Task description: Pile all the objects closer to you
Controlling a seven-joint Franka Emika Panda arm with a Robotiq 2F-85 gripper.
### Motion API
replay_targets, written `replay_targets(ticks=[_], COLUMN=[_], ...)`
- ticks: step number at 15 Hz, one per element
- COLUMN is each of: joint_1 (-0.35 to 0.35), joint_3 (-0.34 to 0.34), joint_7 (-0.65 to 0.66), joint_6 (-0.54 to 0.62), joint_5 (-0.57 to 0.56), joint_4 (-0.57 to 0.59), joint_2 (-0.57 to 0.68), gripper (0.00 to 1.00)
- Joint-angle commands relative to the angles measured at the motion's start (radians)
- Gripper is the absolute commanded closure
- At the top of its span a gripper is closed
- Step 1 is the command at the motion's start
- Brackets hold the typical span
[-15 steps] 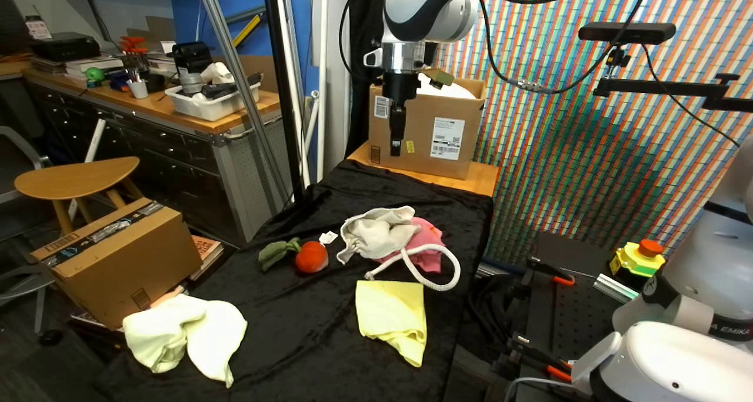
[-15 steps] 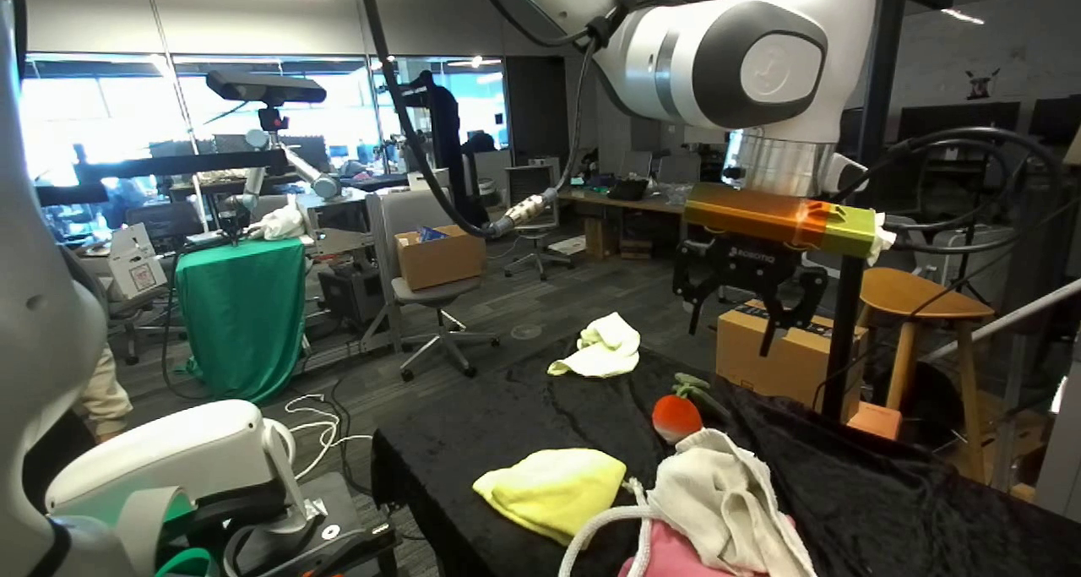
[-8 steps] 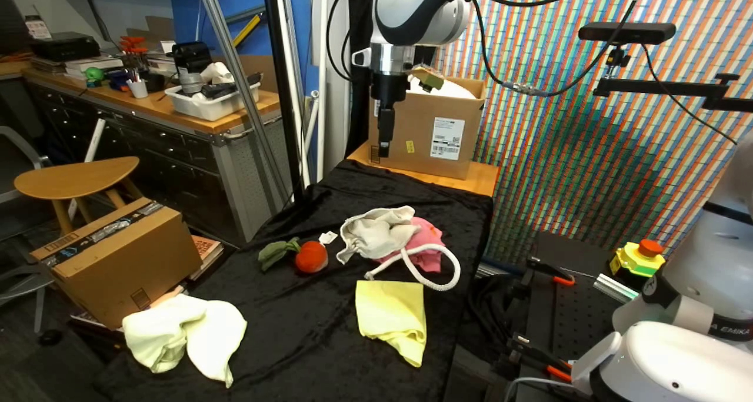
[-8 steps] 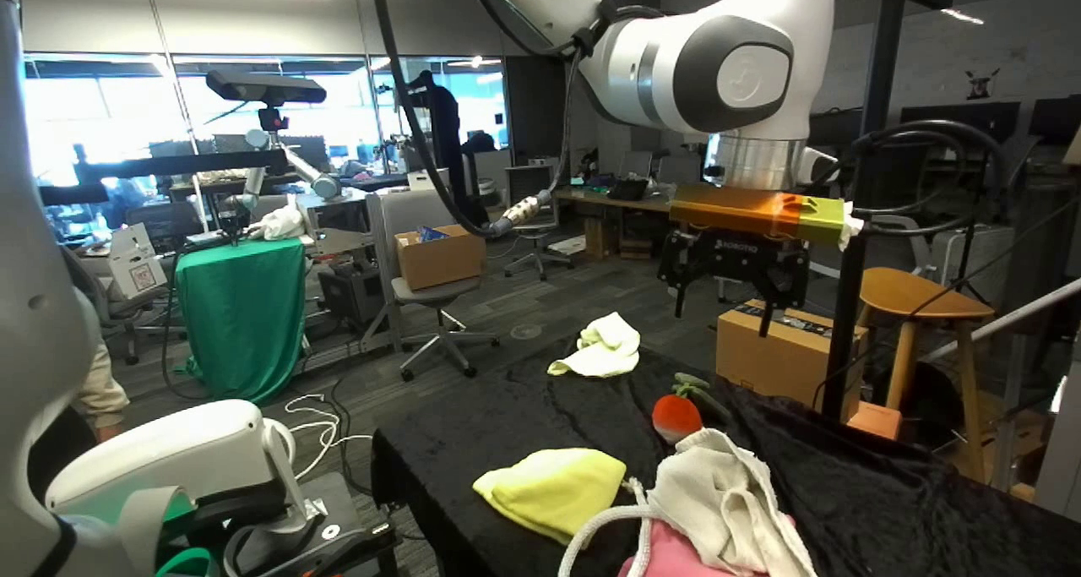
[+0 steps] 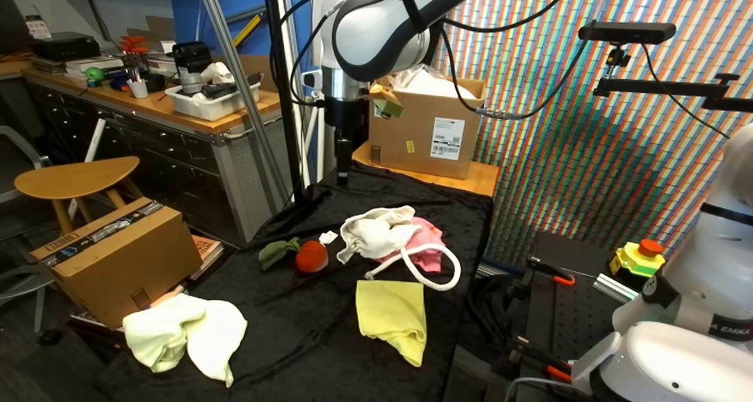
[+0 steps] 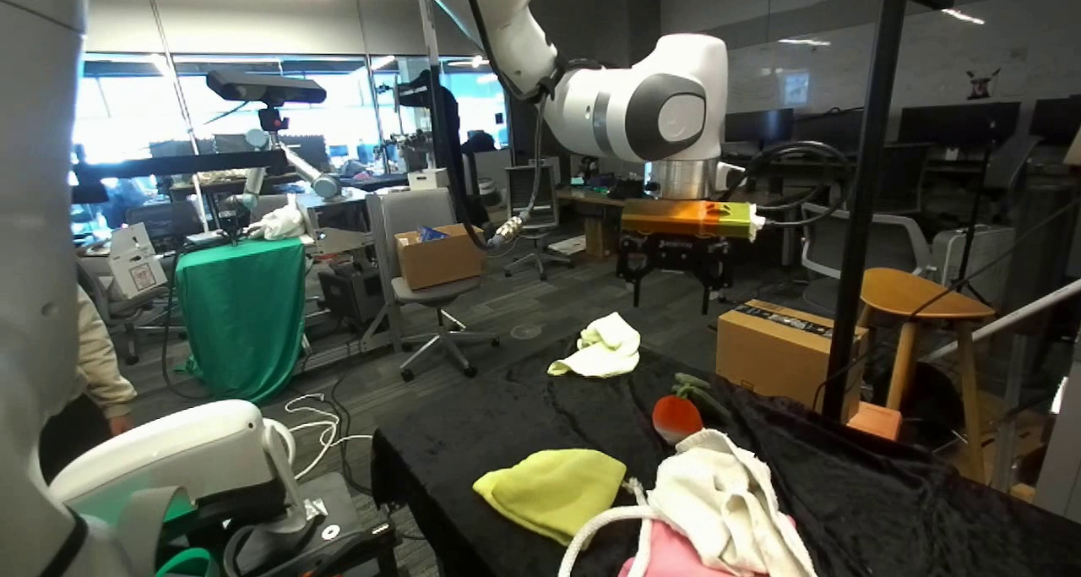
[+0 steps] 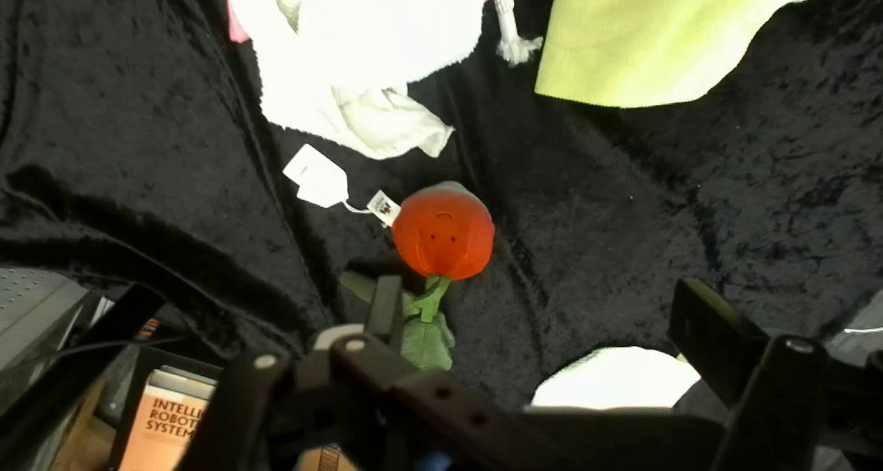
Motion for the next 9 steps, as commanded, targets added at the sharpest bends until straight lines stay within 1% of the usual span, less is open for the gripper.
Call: replay_targets(ticks=[1, 5, 9], joint_1=[0.042, 0.105, 0.177], joint_3=[0.035, 0.068, 0.089], joint_7=[0.029, 0.030, 0.033], joint_6=[-0.036, -0.109, -0.202], joint_5=[-0.062, -0.144, -0.209], joint_4=[0.102, 0.231, 0.409], joint_2=[0.076, 0.159, 0.283], gripper=[0.00, 0.00, 0.00])
